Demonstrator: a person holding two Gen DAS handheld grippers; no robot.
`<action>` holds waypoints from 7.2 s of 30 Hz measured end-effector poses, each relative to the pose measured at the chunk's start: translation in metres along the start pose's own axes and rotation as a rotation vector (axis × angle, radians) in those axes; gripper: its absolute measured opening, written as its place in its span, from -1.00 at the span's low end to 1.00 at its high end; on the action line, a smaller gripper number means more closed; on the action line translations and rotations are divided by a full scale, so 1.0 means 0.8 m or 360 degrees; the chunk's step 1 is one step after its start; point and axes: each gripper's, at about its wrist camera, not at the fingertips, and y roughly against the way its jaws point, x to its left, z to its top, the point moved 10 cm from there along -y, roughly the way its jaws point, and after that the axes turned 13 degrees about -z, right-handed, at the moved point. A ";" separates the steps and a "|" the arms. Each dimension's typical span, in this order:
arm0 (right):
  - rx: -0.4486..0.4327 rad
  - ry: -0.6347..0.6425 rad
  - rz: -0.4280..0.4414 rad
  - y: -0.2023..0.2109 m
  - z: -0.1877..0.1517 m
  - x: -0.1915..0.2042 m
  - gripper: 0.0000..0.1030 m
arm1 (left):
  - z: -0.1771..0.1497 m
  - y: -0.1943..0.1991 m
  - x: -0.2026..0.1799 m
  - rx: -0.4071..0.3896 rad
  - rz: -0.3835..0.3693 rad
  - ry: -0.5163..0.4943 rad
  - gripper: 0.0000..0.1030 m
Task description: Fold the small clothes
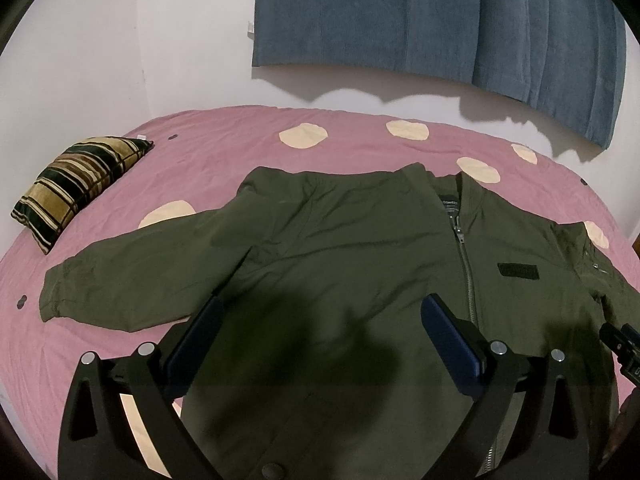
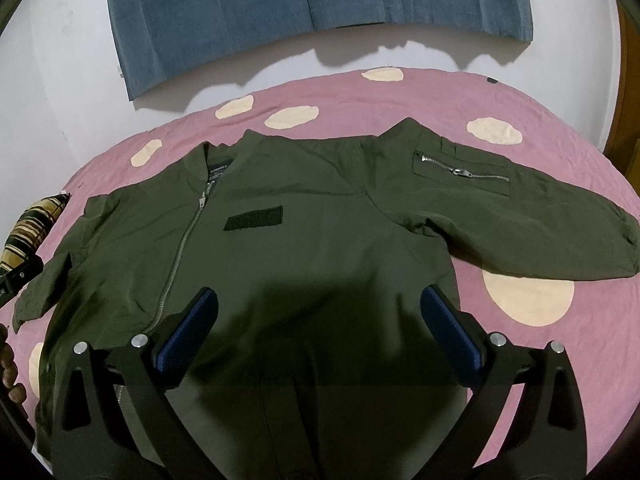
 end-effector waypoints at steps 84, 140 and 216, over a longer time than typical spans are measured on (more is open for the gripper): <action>-0.0429 -0.0821 0.0327 0.073 0.208 -0.212 -0.80 | -0.024 -0.014 0.079 0.0099 0.0103 0.0128 0.92; 0.0270 -0.0387 0.0479 -0.068 0.045 -0.062 0.12 | 0.007 -0.166 -0.060 0.0509 -0.0993 0.0369 0.90; 0.0302 -0.0228 0.0642 -0.031 0.032 0.042 0.19 | -0.085 0.056 0.348 0.0040 -0.0322 0.1038 0.23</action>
